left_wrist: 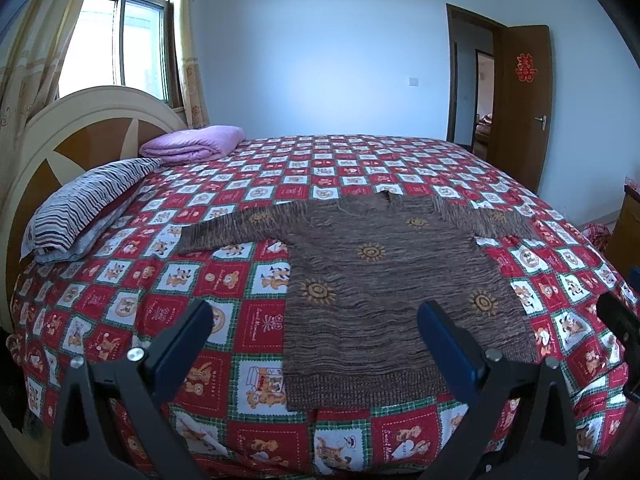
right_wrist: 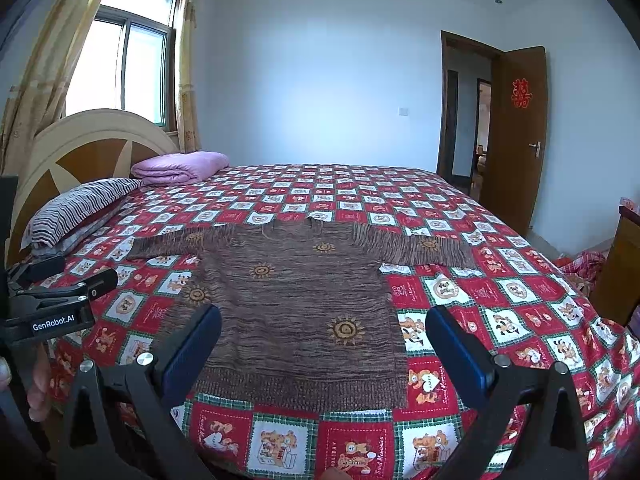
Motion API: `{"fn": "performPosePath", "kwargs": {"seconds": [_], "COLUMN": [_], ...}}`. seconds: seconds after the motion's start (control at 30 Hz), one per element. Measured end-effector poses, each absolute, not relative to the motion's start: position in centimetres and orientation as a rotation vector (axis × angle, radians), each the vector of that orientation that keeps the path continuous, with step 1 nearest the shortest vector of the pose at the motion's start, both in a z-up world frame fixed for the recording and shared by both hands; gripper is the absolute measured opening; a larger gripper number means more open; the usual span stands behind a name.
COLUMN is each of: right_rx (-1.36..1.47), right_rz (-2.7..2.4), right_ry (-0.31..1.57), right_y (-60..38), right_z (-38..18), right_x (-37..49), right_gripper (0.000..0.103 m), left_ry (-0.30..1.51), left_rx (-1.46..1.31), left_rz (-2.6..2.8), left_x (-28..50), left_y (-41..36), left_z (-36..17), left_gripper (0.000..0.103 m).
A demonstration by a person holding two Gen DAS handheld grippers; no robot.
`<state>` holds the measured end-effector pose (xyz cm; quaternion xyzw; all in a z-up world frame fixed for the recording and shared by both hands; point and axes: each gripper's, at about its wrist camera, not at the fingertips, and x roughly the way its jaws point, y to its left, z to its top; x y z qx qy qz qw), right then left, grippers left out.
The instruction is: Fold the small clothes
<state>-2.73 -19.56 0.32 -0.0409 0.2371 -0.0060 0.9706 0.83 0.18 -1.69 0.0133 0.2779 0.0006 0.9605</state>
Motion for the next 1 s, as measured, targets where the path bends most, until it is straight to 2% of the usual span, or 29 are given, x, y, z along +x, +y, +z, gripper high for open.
{"fn": "performPosePath", "kwargs": {"seconds": [1.0], "right_rx": [-0.084], "right_rz": [-0.006], "right_ry": [0.498], "right_y": [-19.44], "right_z": [0.02], "right_x": [-2.51], "right_gripper": [0.102], "left_ry": [0.574], "left_rx": [0.020], "left_rz": [-0.001], "left_x": [1.24], "left_y": [0.15], "left_z": [-2.09], "left_gripper": [0.103]}}
